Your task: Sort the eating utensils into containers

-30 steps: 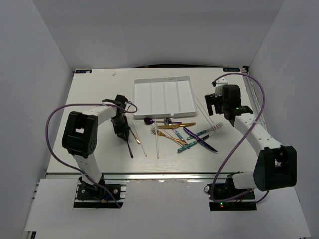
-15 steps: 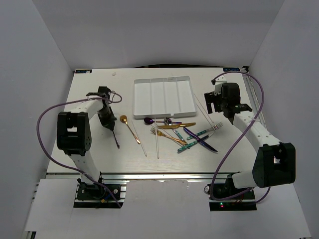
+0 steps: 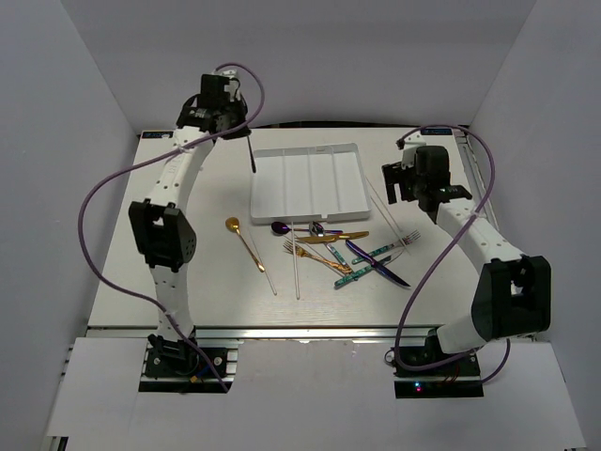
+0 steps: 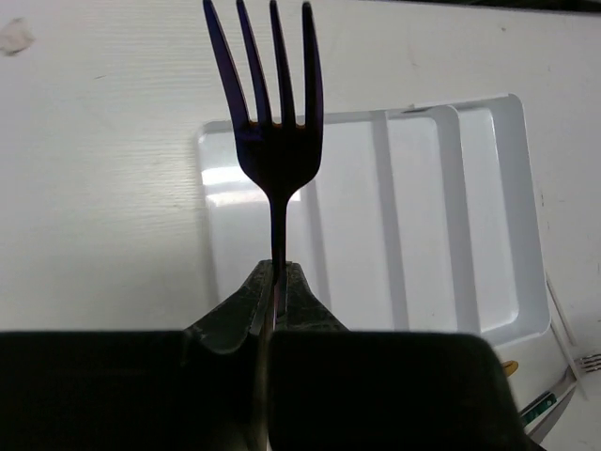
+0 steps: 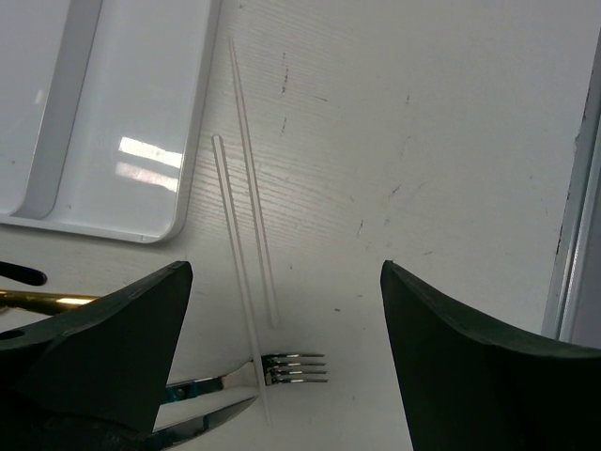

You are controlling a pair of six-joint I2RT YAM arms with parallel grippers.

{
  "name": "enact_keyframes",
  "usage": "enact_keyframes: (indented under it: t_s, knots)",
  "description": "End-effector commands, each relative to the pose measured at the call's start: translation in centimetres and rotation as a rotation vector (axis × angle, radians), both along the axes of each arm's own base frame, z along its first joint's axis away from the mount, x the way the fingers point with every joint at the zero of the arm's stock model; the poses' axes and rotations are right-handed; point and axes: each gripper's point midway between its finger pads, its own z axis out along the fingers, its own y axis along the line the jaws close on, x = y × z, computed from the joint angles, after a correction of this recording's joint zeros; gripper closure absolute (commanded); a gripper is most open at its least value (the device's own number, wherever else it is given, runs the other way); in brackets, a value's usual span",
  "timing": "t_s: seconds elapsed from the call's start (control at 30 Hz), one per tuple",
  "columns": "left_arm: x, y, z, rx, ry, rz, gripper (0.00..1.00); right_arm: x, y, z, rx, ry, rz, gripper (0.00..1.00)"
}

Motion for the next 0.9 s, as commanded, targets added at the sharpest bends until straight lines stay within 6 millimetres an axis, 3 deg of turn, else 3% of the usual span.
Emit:
enact_keyframes:
  t_s: [0.0, 0.03, 0.1, 0.17, 0.3, 0.47, 0.77, 0.87]
  knots:
    - [1.1, -2.8, -2.5, -0.009, 0.042, -0.096, 1.00, 2.1, 0.6, 2.4, 0.041, -0.066, -0.004, 0.12]
    - [1.6, -3.2, -4.2, -0.008, 0.066, -0.100, 1.00, 2.3, 0.6, 2.5, 0.043, -0.068, -0.002, 0.12]
    - [2.4, -3.9, -4.6, -0.028, 0.060, -0.112, 1.00, 2.6, 0.7, 2.3, 0.045, -0.060, -0.003, 0.12]
    - [2.8, -4.7, -6.3, -0.035, 0.081, -0.124, 1.00, 2.9, 0.8, 2.5, 0.048, -0.063, -0.001, 0.12]
    - [2.3, -6.4, -9.0, -0.037, 0.121, -0.164, 1.00, 3.2, 0.9, 1.9, 0.038, -0.050, 0.005, 0.12]
    - [2.1, -7.2, -12.3, -0.040, 0.181, -0.177, 1.00, 3.6, 1.0, 1.6, 0.034, -0.035, 0.012, 0.12]
    - [-1.0, -6.5, -17.0, -0.060, 0.348, -0.114, 0.99, 4.7, 1.5, 1.4, 0.037, -0.016, 0.021, 0.11]
    - [-1.8, -6.6, -17.7, -0.078, 0.383, -0.105, 0.98, 4.9, 1.6, 1.8, 0.042, -0.023, 0.026, 0.12]
